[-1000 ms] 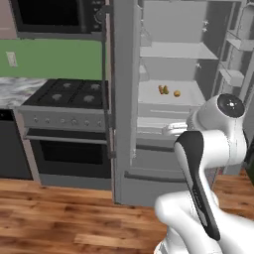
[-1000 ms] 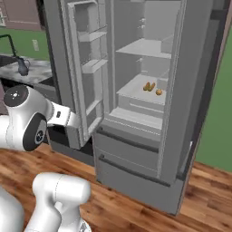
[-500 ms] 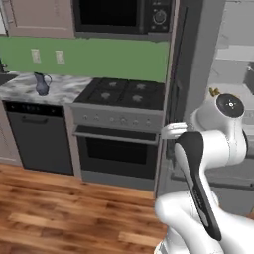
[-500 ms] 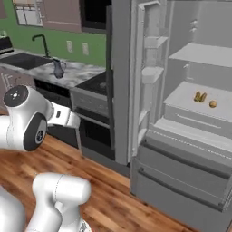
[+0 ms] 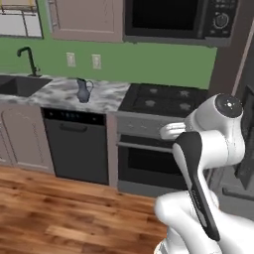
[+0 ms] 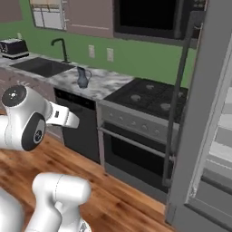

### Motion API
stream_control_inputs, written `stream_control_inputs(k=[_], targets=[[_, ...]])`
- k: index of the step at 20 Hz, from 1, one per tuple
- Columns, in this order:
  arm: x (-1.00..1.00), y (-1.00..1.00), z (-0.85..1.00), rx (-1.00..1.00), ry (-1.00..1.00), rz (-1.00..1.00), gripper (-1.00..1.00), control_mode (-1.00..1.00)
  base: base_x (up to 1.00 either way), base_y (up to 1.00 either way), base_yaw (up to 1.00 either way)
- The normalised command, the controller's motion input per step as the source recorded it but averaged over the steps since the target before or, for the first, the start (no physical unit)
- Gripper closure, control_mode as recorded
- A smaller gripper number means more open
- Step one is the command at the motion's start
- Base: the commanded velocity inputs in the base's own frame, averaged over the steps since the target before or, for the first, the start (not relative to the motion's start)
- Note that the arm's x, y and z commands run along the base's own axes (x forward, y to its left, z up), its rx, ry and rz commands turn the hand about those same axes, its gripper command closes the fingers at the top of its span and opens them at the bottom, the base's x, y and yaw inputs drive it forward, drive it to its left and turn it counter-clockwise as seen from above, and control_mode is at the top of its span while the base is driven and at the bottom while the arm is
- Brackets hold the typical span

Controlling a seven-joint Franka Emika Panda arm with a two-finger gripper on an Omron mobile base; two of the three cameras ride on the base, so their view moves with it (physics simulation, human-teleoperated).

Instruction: Move the cookie dough ball and hotdog bun from the top shelf to the second highest shelf to make space. Then, place the pitcher from the counter on the cleared top shelf.

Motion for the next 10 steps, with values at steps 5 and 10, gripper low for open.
stream_control_inputs(k=[5, 10], targets=[[0.0, 0.0, 0.0, 0.0, 0.0, 0.0, -1.0, 1.0, 1.0, 0.66, 0.01], [0.0, 0.0, 0.0, 0.0, 0.0, 0.0, -1.0, 1.0, 1.0, 0.57, 0.01]])
